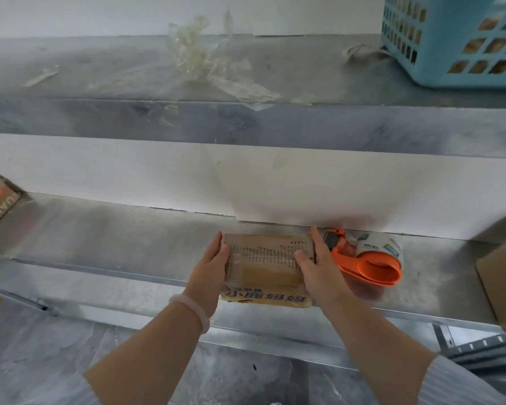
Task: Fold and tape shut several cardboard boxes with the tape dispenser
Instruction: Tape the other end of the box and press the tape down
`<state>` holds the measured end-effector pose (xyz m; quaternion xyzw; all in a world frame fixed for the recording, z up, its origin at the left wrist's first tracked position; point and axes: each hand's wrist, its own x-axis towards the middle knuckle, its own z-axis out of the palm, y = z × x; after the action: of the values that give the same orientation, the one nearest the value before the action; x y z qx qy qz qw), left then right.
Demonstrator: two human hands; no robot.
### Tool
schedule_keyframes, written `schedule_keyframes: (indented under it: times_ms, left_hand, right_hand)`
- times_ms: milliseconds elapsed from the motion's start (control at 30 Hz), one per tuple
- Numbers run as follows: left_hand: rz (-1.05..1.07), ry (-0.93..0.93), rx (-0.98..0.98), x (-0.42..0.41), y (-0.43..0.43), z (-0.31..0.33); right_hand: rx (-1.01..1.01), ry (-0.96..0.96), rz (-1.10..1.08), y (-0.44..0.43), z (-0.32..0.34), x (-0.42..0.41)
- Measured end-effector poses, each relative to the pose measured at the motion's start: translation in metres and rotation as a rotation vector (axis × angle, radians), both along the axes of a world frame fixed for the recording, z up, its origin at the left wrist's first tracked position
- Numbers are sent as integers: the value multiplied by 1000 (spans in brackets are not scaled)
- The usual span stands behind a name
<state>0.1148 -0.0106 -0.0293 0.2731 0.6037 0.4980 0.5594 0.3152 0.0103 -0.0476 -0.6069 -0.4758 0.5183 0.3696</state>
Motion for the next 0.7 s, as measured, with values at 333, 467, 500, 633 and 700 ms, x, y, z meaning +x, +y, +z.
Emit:
schedule_keyframes:
  times_ms: [333,467,500,633,700]
  left_hand:
    - [-257,440,234,-2,-39,-14]
    - [-138,485,254,-2,-51,-11]
    - [-92,503,247,-3,-54,-11]
    - [96,506,217,-23,-67,-6]
    - [127,503,213,-41,-70,-3]
  right_hand:
    - [89,-28,-140,-23,16,8]
    - [112,32,-13,-31,21,8]
    - [130,21,20,-32,21,7]
    - [203,-50,145,-29,25,-13]
    - [235,-70,209,-25,30,-31]
